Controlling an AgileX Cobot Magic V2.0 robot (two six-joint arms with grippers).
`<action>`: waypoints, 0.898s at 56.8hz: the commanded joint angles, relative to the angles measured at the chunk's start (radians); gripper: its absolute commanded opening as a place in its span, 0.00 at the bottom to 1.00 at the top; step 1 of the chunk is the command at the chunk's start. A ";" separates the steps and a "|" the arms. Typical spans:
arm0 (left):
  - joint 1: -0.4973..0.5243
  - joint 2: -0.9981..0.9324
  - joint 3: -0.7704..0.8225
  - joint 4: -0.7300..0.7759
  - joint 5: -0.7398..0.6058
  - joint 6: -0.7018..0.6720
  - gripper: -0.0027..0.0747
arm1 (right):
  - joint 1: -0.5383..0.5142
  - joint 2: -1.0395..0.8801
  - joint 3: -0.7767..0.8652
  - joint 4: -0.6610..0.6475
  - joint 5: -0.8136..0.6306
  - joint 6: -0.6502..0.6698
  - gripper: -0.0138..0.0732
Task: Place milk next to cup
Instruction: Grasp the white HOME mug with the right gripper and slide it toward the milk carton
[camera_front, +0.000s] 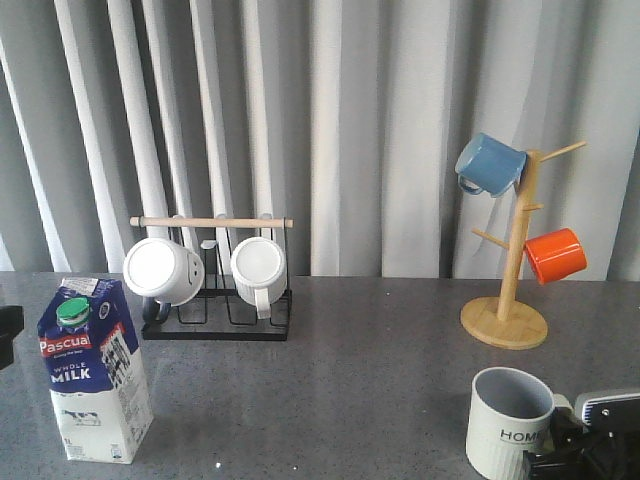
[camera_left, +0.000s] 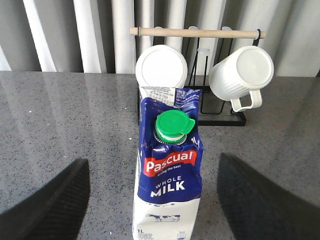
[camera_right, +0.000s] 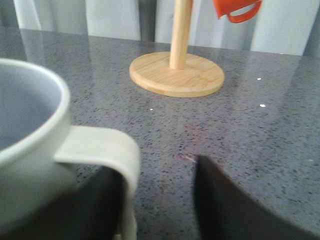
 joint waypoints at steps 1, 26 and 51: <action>-0.004 -0.010 -0.035 -0.012 -0.075 -0.003 0.68 | -0.007 -0.031 -0.028 -0.024 -0.069 0.000 0.18; -0.004 -0.010 -0.035 -0.012 -0.074 -0.003 0.68 | 0.246 -0.172 -0.041 0.154 -0.047 0.019 0.15; -0.004 -0.010 -0.035 -0.012 -0.074 -0.003 0.68 | 0.587 0.066 -0.307 0.587 -0.028 -0.185 0.16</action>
